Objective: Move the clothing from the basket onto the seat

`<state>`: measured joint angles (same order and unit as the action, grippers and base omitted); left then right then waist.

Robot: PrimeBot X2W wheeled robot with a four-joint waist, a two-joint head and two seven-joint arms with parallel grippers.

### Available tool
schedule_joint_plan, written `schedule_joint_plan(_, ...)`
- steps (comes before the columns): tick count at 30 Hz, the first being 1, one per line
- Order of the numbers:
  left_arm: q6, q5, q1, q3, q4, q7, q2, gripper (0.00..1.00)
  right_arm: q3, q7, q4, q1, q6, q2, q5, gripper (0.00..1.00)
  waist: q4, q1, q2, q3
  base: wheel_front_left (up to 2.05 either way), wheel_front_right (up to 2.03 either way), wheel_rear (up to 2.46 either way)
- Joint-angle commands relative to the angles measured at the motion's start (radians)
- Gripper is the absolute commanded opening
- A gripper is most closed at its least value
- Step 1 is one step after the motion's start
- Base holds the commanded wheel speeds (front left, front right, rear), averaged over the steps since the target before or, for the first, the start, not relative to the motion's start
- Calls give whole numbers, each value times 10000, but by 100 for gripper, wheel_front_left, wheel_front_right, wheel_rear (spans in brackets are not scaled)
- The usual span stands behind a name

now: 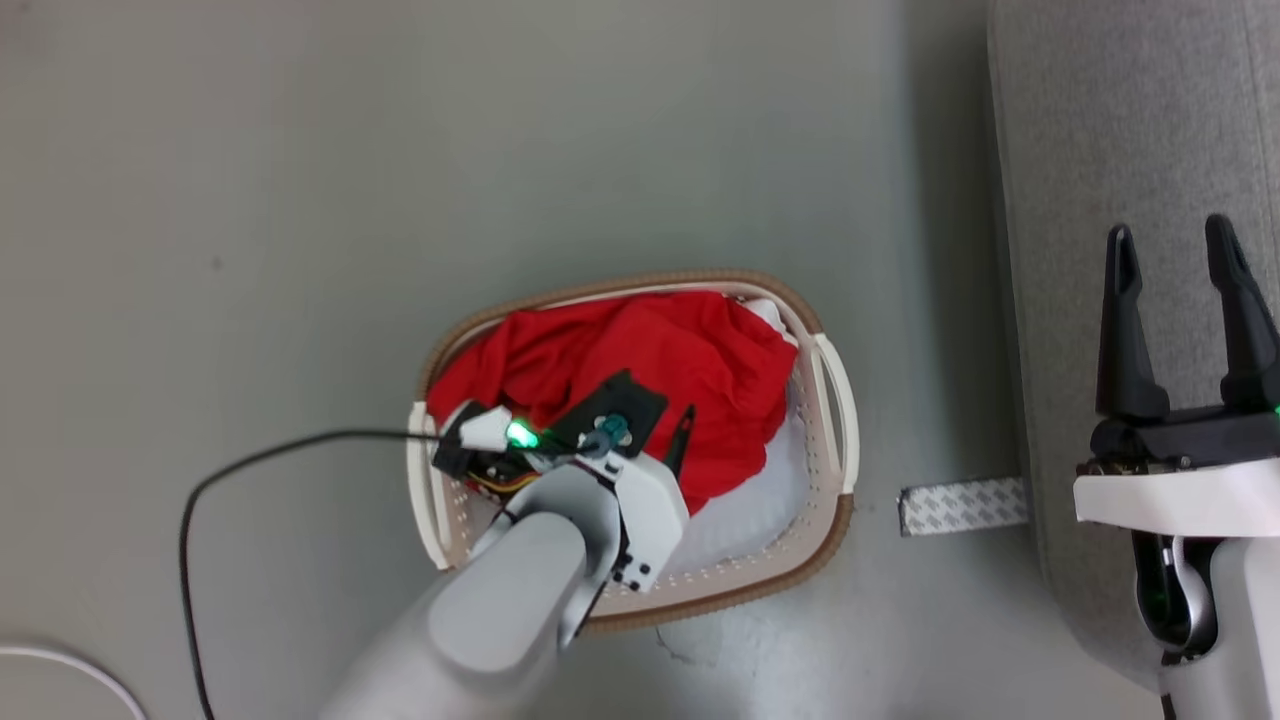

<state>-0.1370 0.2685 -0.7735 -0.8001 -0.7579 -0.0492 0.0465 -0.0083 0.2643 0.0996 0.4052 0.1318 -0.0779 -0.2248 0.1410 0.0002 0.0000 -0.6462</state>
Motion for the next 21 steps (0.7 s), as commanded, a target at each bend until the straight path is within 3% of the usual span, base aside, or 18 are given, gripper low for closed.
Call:
schedule_joint_plan(1,-206,67,-388,-193,-359,168,76,100,62,3,-112,227,-21,-27,-23,100,299,-2,0,-520,0,0,0)
schedule_joint_plan(9,-539,116,-1583,-959,-2059,775,76,100,151,3,-546,558,-21,-49,-36,100,595,-2,0,-1579,0,0,0)
schedule_joint_plan(18,-420,404,-2475,-1237,-2965,738,70,100,289,3,-861,771,-21,-143,-73,100,676,-2,0,-2556,0,0,0)
schedule_joint_plan(19,-418,440,-2555,-1295,-3010,757,69,93,311,3,-877,810,-21,-135,-79,100,696,-2,0,-2632,0,0,0)
schedule_joint_plan(21,-378,538,-2685,-1415,-3098,764,67,40,343,3,-922,898,-21,-126,-106,100,734,-2,0,-2738,0,0,0)
